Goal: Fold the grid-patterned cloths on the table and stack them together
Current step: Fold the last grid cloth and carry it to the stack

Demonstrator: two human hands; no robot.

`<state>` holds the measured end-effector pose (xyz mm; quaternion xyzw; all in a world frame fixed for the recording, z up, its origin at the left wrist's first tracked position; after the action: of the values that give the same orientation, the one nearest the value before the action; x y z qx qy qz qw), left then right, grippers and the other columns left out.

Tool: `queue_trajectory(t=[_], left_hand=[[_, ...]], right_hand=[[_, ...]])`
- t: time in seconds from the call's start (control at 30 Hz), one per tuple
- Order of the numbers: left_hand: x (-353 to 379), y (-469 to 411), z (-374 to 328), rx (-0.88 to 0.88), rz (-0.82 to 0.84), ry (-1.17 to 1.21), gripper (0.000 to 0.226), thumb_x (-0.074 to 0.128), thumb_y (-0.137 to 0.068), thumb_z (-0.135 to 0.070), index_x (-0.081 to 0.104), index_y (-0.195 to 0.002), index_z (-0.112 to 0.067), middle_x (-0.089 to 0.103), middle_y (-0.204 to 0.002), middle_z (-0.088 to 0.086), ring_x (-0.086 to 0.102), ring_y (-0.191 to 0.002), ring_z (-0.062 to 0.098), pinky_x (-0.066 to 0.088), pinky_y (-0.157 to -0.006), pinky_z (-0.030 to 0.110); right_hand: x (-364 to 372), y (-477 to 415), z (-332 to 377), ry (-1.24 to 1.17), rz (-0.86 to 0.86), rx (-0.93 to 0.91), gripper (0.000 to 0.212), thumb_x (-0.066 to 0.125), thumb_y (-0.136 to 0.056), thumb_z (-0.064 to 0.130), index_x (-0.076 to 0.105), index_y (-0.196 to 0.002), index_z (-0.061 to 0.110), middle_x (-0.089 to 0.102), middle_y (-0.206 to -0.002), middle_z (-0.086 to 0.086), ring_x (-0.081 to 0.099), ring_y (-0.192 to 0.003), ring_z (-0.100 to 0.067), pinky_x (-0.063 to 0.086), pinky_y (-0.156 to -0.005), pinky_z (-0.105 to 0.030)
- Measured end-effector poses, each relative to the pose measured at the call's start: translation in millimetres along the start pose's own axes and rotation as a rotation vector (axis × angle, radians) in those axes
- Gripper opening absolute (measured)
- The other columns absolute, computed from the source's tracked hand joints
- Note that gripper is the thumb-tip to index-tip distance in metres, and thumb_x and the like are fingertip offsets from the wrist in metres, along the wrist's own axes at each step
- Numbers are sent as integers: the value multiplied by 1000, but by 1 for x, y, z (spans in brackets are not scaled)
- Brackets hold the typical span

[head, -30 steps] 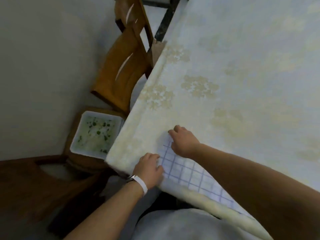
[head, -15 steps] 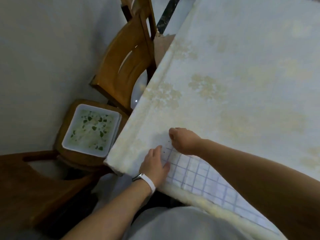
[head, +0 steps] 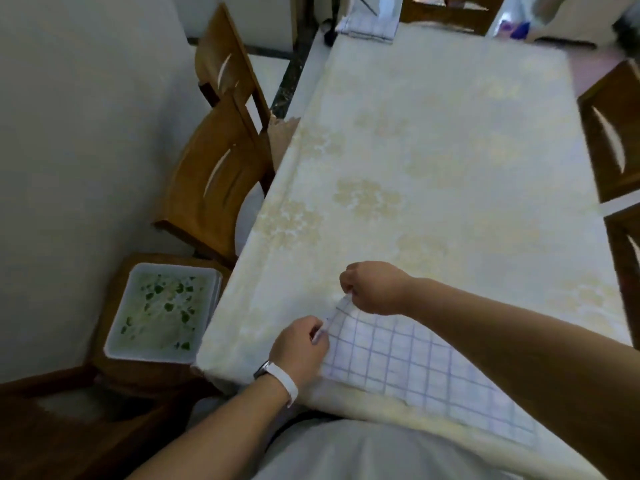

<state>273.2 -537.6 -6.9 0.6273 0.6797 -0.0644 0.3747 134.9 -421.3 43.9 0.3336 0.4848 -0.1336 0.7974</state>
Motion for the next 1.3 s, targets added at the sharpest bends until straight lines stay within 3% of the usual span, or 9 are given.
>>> queue_trajectory(t=[0.1, 0.4, 0.53, 0.63, 0.77, 0.93, 1.07, 1.2, 1.3], left_hand=[[2, 7, -20, 61, -40, -19, 22, 56, -88, -26, 50, -68, -19, 51, -63, -1, 49, -61, 19, 41, -56, 33], [50, 43, -99, 126, -89, 121, 16, 65, -84, -23, 57, -70, -22, 57, -61, -1, 50, -56, 9, 49, -60, 33], [89, 67, -132, 184, -132, 49, 9, 65, -80, -23, 59, -74, -24, 58, -64, -5, 54, -60, 10, 52, -61, 36], [119, 81, -153, 259, -170, -64, 8, 63, -79, -20, 60, -81, -28, 55, -70, -11, 52, -63, 6, 50, -60, 32], [157, 95, -172, 327, -167, -170, 14, 60, -78, -20, 63, -90, -26, 52, -76, -15, 48, -65, 4, 49, -61, 28], [209, 104, -194, 385, -147, -270, 26, 58, -77, -25, 65, -102, -24, 62, -87, -7, 59, -75, 16, 53, -61, 33], [246, 106, -214, 465, -76, -358, 22, 58, -76, -23, 62, -97, -23, 63, -82, -4, 59, -72, 18, 51, -54, 32], [279, 94, -213, 493, 20, -485, 22, 64, -70, -23, 63, -92, -25, 62, -78, -6, 59, -68, 17, 35, -50, 22], [300, 83, -207, 447, 93, -544, 20, 56, -78, -20, 62, -97, -23, 62, -90, -1, 57, -82, 21, 36, -59, 28]], right_hand=[[-3, 18, -2, 99, -46, -73, 24, 52, -85, 15, 64, -105, 17, 62, -108, -6, 60, -97, -30, 42, -70, -31], [-12, 99, -42, 188, -301, -276, 4, 57, -71, 6, 55, -72, 9, 55, -68, -8, 54, -63, -33, 45, -51, -36], [-6, 144, -68, 230, -356, -319, 11, 65, -70, 10, 55, -74, 13, 55, -70, -6, 54, -64, -29, 33, -52, -31], [2, 175, -91, 242, -402, -343, 18, 72, -67, 13, 57, -76, 13, 56, -74, -5, 55, -67, -28, 36, -53, -31], [17, 204, -122, 277, -435, -364, 6, 58, -74, 14, 58, -80, 12, 56, -80, -7, 53, -70, -28, 39, -55, -33], [39, 238, -159, 319, -450, -369, 17, 44, -78, 17, 59, -82, 11, 58, -86, -9, 54, -76, -28, 43, -59, -35], [55, 261, -190, 307, -418, -310, 23, 41, -77, 19, 61, -83, 11, 60, -90, -9, 56, -77, -29, 45, -58, -34], [73, 273, -216, 282, -371, -238, 8, 58, -75, 16, 60, -82, 13, 58, -87, -8, 55, -75, -28, 43, -56, -33], [89, 272, -229, 261, -320, -200, 15, 73, -69, 13, 63, -81, 13, 56, -82, -8, 53, -70, -26, 41, -53, -32]])
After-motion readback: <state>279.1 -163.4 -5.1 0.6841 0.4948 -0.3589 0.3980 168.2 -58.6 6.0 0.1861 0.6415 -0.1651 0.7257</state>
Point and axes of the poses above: each hand's wrist, its own y-axis away from the middle knuckle, its own x-axis out of the palm, z = x × y, the point moved 5 cm from there along -y, towards the middle knuckle
